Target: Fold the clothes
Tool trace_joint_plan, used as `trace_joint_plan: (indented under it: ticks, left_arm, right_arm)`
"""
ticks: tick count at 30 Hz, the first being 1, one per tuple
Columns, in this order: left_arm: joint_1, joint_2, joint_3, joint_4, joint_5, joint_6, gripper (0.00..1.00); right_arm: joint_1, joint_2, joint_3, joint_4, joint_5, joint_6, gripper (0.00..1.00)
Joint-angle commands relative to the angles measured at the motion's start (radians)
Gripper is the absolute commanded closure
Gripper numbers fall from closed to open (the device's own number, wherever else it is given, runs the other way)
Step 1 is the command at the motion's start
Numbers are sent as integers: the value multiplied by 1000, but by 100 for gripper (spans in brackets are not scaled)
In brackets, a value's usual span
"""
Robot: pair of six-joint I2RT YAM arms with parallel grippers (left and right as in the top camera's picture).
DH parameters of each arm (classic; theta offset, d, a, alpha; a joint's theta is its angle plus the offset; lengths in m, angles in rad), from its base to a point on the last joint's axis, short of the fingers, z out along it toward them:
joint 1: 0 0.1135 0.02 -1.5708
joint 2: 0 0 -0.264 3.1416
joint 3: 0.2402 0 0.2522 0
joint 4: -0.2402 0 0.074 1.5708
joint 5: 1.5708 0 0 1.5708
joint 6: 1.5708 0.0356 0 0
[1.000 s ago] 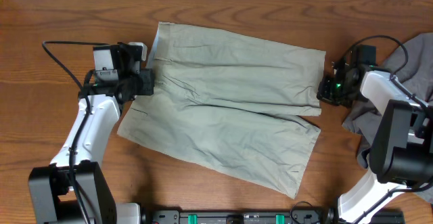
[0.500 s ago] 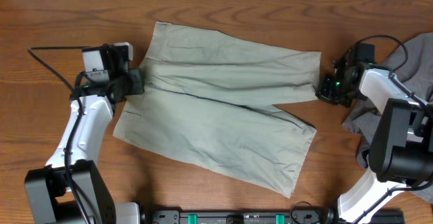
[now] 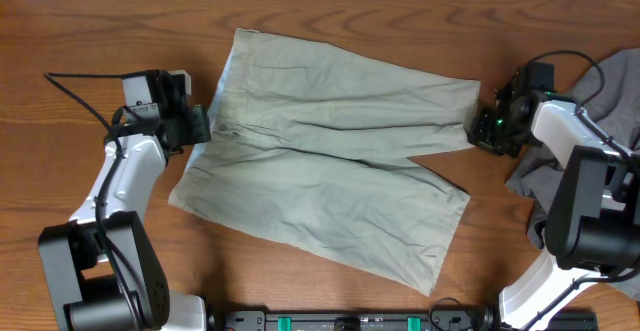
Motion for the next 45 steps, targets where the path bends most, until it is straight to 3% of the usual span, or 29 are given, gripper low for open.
trace_joint_plan:
  ticks: [1, 10, 13, 18, 29, 30, 33, 36, 43, 45]
  left_arm:
    - [3, -1, 2, -1, -11, -24, 43]
    - [2, -2, 2, -30, 37, -27, 40]
    - [2, -2, 2, 58, 154, -24, 43]
    - [1, -1, 2, 158, 306, -26, 46]
    - [-41, 149, 2, 136, 335, 2, 46]
    - [-51, 175, 2, 139, 337, 2, 46]
    - [-59, 189, 2, 145, 337, 2, 46]
    - [-59, 188, 2, 155, 337, 2, 46]
    - [-58, 189, 2, 158, 336, 2, 46]
    - [-59, 189, 2, 158, 333, 2, 46]
  right_arm:
    - [-8, 84, -56, -15, 160, -21, 66]
    - [-118, -16, -4, 0, -24, -92, 61]
    - [-174, -67, 27, 0, -129, -103, 60]
    - [-187, -77, 36, 55, -399, -242, 56]
    - [-108, -66, 27, -6, -403, -309, 58]
    - [-99, -66, 27, -23, -396, -309, 65]
    - [-81, -66, 26, -61, -367, -317, 70]
    - [-55, -66, 25, -108, -276, -320, 82]
    - [-31, -66, 25, -150, -266, -383, 99]
    - [-31, -66, 25, -195, -269, -436, 99]
